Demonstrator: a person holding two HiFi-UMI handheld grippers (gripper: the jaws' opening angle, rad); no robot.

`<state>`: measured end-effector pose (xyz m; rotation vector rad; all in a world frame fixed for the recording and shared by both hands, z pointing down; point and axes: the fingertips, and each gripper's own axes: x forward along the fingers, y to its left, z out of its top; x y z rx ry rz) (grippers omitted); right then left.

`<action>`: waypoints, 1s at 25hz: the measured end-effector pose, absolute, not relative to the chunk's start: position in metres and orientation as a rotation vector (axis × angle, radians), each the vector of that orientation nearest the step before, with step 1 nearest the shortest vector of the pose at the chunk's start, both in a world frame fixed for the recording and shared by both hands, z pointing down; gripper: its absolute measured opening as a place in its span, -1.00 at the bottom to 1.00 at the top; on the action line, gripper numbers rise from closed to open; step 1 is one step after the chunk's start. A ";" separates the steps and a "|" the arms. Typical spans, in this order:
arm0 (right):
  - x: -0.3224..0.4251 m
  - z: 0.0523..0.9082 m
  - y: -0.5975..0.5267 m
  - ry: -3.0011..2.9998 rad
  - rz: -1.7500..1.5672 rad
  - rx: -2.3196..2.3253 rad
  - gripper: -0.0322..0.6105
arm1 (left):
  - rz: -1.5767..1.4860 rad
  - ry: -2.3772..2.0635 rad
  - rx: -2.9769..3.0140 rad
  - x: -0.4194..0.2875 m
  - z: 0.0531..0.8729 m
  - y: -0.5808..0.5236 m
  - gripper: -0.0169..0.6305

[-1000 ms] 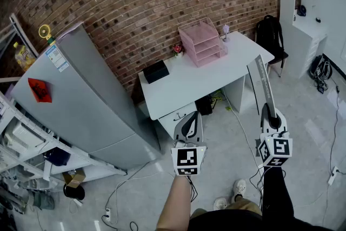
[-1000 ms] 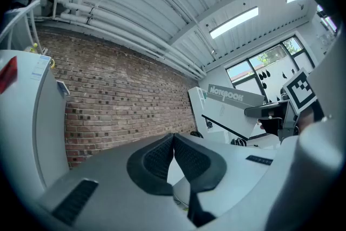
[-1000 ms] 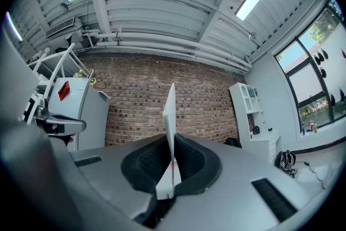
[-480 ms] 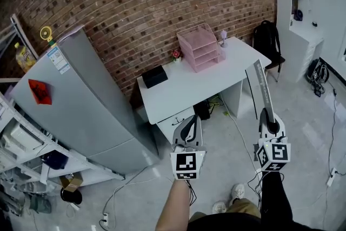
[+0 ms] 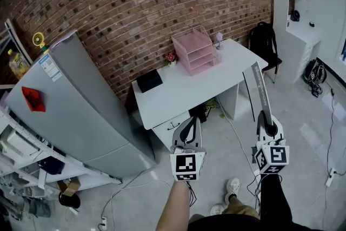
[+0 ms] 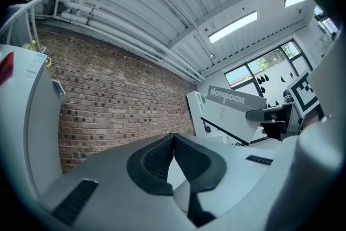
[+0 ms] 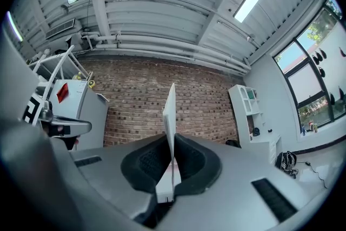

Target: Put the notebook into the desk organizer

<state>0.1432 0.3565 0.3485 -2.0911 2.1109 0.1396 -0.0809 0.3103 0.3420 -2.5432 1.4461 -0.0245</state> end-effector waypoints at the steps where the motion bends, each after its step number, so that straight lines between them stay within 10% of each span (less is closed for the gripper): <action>1: 0.146 0.348 0.354 2.111 0.142 -2.091 -0.82 | -0.023 1.443 -2.544 -0.077 0.341 0.307 -0.90; 25: 0.223 0.352 0.207 2.175 0.124 -2.007 -0.82 | -0.054 1.464 -2.526 0.010 0.338 0.173 -0.90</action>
